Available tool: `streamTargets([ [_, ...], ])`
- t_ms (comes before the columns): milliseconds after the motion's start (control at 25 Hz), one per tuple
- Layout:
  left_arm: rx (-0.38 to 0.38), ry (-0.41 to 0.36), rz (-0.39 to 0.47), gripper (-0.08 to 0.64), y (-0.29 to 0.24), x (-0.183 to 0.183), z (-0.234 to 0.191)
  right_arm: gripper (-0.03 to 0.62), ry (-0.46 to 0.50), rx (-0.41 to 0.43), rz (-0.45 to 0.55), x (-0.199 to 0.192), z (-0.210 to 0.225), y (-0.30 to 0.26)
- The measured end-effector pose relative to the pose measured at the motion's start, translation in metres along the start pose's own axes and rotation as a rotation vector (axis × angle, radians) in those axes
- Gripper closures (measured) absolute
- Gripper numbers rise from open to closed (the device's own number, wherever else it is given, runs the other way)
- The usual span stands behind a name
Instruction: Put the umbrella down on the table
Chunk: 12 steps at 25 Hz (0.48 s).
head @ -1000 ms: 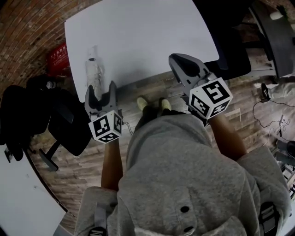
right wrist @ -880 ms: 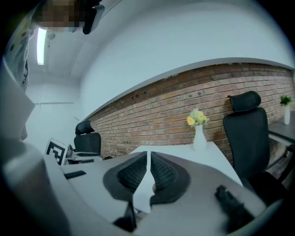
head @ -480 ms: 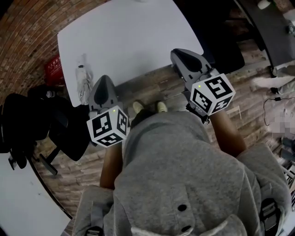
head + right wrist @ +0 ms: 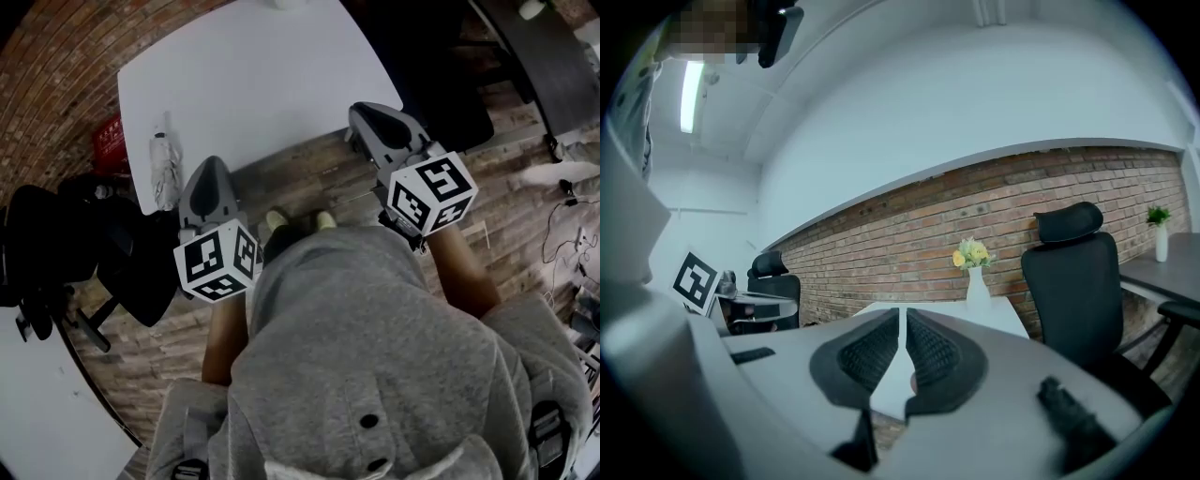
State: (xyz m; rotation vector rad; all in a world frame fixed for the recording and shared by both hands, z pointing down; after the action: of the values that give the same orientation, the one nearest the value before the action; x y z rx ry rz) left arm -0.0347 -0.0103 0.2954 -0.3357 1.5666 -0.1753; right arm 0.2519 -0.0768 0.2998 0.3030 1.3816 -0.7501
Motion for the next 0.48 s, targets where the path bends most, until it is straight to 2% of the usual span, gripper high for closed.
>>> streamTargets([
  [480, 0.009, 0.005, -0.004, 0.543, -0.003, -0.004, 0.016, 0.552, -0.010, 0.009, 0.027, -0.001, 0.019, 0.008],
])
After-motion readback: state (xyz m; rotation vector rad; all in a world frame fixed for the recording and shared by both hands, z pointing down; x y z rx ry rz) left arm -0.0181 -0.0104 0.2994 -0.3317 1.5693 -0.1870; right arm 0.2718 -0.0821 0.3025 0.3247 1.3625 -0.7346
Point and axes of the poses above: the fingertips, and each gripper's own axes: y backward along the fingers, z to its right, x out of its top, the point moved 10 cm from there along y, backward along the fingers, and after that the axes turned 1 degree about -y, right-handed, at the moved point
